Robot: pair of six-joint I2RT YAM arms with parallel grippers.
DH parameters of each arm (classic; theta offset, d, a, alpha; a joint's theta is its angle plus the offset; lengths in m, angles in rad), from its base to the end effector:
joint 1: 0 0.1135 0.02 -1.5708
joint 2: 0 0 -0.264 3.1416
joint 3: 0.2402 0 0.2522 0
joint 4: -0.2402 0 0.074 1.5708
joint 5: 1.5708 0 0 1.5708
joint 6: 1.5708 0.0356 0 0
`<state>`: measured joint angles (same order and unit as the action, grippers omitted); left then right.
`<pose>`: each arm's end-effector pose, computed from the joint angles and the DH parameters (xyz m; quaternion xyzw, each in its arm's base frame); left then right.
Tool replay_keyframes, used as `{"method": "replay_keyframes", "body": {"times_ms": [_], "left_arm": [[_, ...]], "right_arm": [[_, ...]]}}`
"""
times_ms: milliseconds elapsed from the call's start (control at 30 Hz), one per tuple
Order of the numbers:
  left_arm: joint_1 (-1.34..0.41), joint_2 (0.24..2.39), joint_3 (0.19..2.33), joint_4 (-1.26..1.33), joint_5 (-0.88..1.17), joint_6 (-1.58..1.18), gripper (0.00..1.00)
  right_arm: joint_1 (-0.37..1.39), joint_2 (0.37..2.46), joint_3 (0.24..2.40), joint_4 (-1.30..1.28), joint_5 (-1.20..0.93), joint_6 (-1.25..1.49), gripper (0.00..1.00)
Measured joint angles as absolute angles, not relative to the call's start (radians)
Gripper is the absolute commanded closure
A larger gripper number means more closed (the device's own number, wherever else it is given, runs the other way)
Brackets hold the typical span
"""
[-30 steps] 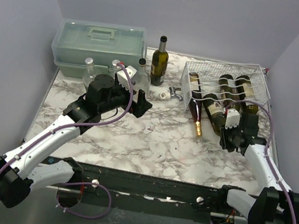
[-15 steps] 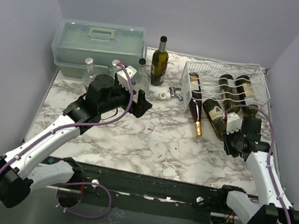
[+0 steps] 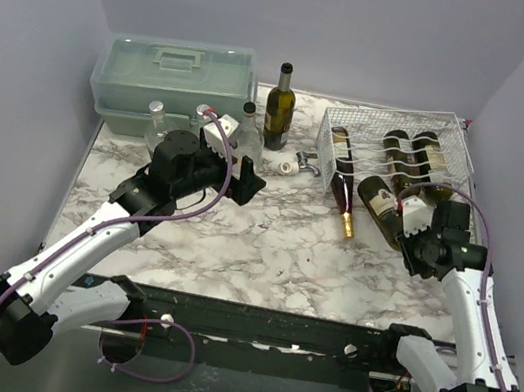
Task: Take the wine bottle off the wine rack
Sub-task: Place the wine bottle at the center of the board.
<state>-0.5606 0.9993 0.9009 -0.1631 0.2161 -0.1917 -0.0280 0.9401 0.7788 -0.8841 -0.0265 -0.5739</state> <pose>0.1924 -0.1298 0.3431 0.2092 0.7632 -0.3019 0.5316 0.1707 -0.0038 0.2518 -0.2636 0.9289 -0.0648 0.2518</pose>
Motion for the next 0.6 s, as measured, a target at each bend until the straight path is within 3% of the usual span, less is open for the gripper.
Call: {"method": "replay_keyframes", "body": {"times_ms": [600], "left_arm": [[-0.561,0.986,0.9,-0.163,0.188,-0.169,0.01]], "right_arm": [[-0.028,1.015,1.155,-1.103,-0.119,-0.71,1.0]]}}
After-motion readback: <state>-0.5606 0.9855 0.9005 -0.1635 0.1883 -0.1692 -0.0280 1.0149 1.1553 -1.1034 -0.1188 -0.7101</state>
